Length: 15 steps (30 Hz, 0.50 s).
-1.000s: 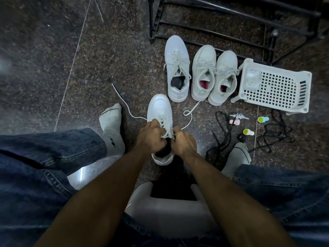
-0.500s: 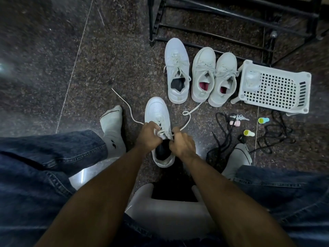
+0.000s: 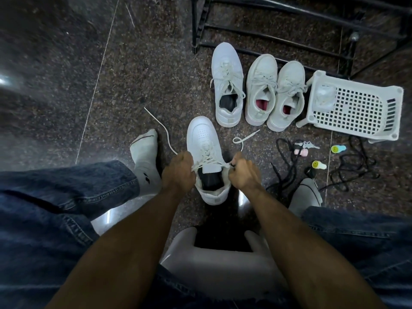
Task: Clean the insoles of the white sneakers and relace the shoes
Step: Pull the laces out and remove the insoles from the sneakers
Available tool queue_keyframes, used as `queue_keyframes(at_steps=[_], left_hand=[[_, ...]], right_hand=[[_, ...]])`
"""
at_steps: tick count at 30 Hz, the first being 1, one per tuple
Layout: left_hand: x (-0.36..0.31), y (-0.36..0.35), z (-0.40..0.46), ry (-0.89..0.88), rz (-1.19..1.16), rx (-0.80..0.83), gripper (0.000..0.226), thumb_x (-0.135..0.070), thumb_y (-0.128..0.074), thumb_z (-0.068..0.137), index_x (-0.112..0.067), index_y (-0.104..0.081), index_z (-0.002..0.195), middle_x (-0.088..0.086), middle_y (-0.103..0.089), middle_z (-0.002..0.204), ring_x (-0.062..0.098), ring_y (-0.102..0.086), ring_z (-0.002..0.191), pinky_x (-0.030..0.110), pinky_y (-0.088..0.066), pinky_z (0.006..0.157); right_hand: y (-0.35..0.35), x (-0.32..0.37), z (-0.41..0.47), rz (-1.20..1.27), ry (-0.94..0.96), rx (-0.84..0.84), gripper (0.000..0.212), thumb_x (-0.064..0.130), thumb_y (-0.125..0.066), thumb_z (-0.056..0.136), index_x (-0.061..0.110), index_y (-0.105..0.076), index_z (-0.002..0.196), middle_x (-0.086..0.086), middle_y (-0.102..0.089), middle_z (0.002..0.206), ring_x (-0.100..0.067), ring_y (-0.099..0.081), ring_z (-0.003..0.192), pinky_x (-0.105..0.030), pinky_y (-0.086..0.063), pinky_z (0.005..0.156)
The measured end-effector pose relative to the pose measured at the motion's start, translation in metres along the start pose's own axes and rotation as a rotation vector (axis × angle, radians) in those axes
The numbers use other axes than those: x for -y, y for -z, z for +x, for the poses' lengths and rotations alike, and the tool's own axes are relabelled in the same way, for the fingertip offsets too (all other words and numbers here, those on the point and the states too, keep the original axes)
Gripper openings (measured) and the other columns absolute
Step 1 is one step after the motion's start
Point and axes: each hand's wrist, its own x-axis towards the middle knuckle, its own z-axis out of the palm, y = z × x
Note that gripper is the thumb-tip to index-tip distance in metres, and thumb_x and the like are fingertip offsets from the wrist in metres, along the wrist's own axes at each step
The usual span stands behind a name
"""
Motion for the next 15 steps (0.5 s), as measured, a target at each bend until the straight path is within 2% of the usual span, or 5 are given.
queue_keyframes(at_steps=[3, 5, 8, 12, 15], left_hand=[[-0.013, -0.009, -0.006, -0.231, 0.24, -0.135, 0.025, -0.008, -0.071, 0.064, -0.015, -0.065, 0.086, 0.008, -0.056, 0.104, 0.033, -0.055, 0.098, 0.038, -0.042, 0.072], [-0.022, -0.015, -0.005, -0.313, 0.335, -0.132, 0.033, -0.014, -0.076, 0.057, -0.021, -0.071, 0.089, 0.006, -0.059, 0.119, 0.029, -0.054, 0.112, 0.043, -0.045, 0.086], [-0.023, -0.021, 0.004, -0.288, 0.429, -0.094, 0.036, -0.021, -0.077, 0.064, -0.016, -0.069, 0.099, 0.009, -0.055, 0.132, 0.03, -0.05, 0.123, 0.056, -0.037, 0.102], [-0.029, -0.026, 0.016, -0.232, 0.565, -0.108, 0.034, -0.025, -0.078, 0.069, -0.013, -0.066, 0.098, 0.009, -0.058, 0.123, 0.033, -0.061, 0.096, 0.067, -0.026, 0.106], [-0.03, -0.033, 0.024, -0.236, 0.6, -0.141, 0.028, -0.028, -0.078, 0.071, -0.013, -0.066, 0.092, 0.009, -0.059, 0.112, 0.032, -0.06, 0.081, 0.067, -0.026, 0.108]], right_hand=[[-0.003, 0.001, -0.001, 0.051, -0.023, 0.03, 0.021, 0.021, -0.059, 0.085, 0.018, -0.054, 0.105, -0.014, -0.068, 0.101, -0.037, -0.062, 0.097, -0.037, -0.046, 0.08], [-0.004, 0.001, -0.001, 0.092, -0.023, 0.053, 0.015, 0.022, -0.061, 0.083, 0.02, -0.058, 0.098, -0.011, -0.068, 0.099, -0.034, -0.062, 0.096, -0.035, -0.047, 0.077], [-0.005, 0.001, 0.0, 0.118, -0.029, 0.07, 0.01, 0.023, -0.063, 0.082, 0.02, -0.06, 0.091, -0.009, -0.068, 0.096, -0.032, -0.062, 0.093, -0.034, -0.047, 0.074], [-0.006, 0.0, 0.001, 0.115, -0.018, 0.095, 0.004, 0.023, -0.061, 0.084, 0.021, -0.057, 0.085, -0.007, -0.068, 0.094, -0.031, -0.063, 0.092, -0.031, -0.044, 0.07], [-0.006, -0.003, 0.001, 0.105, 0.008, 0.105, 0.009, 0.023, -0.06, 0.085, 0.024, -0.053, 0.08, -0.008, -0.067, 0.093, -0.032, -0.062, 0.091, -0.031, -0.041, 0.068]])
